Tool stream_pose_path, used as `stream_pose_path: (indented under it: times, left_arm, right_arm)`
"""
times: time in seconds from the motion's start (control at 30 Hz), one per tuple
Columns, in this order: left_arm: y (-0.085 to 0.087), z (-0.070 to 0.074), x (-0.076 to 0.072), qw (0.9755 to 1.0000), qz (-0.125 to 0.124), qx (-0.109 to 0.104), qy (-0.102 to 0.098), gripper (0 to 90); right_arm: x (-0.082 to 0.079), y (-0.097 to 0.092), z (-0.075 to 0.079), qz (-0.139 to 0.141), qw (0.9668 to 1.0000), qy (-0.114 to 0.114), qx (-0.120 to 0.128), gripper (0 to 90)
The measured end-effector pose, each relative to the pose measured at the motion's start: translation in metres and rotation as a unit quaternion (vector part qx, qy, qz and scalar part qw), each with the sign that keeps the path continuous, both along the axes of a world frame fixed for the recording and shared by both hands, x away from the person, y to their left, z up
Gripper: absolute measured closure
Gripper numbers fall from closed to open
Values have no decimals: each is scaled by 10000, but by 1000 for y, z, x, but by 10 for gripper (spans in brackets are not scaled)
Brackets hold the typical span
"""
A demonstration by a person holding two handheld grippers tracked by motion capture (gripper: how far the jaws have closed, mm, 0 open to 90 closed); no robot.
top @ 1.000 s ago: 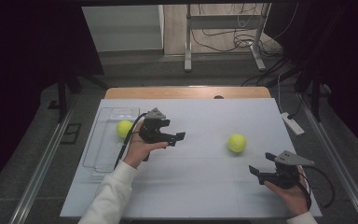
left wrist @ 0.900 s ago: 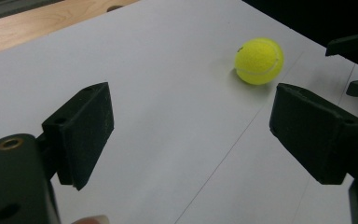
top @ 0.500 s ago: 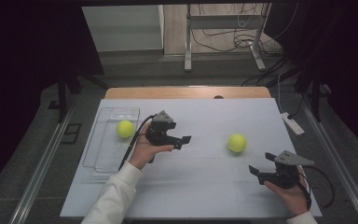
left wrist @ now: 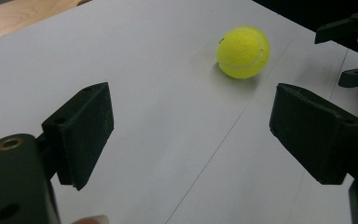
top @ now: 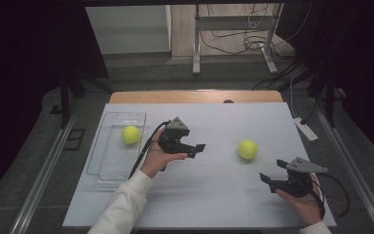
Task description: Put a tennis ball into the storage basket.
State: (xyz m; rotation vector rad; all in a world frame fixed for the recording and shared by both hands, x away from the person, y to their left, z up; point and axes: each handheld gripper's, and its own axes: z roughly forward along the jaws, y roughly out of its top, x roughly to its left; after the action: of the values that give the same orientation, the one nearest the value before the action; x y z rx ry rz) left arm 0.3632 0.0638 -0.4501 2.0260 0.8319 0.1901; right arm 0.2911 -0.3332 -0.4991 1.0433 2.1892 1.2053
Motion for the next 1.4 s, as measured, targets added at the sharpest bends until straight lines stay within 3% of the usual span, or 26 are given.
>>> stream_pose_path:
  times: [0.27, 0.93, 1.4]
  left_arm:
    - [-11, -1, 2, 9999, -108, 39, -25, 145]
    - [-25, -8, 10, 9999, -108, 95, -15, 145]
    - [-36, -12, 21, 9998, -140, 66, 86, 146]
  right_arm:
    - [0, 0, 0, 7, 10000, 7, 15, 148]
    - [1, 0, 0, -2, 10000, 16, 22, 148]
    - [1, 0, 0, -14, 10000, 31, 53, 148]
